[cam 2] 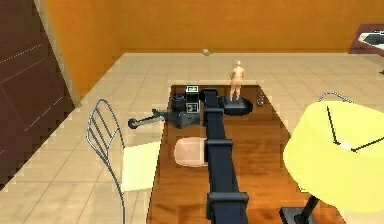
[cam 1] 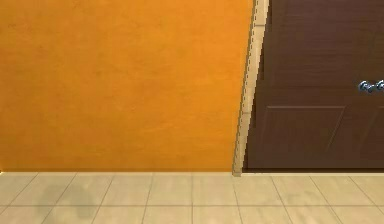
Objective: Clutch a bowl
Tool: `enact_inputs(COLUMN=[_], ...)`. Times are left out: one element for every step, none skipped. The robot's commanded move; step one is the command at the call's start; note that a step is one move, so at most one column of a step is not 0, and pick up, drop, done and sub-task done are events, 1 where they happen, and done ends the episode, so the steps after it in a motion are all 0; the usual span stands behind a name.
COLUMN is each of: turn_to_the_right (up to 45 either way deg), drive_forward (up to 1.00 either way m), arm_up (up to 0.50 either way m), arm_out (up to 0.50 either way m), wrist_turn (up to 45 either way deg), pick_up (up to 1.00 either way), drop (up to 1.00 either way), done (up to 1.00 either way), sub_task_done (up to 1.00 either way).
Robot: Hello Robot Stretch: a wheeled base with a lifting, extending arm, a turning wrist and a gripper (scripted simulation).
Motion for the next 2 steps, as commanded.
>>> enact_inputs(turn_to_the_right=[0.0, 0.0], drive_forward=[0.00, 0.00], arm_up=[0.00, -0.30], arm_out=[0.00, 0.00], wrist_turn=[36.0, 0.0], pick_up=[0.00, 0.00], drop=[0.00, 0.00], done=[0.00, 0.00], sub_task_done=[0.00, 0.00])
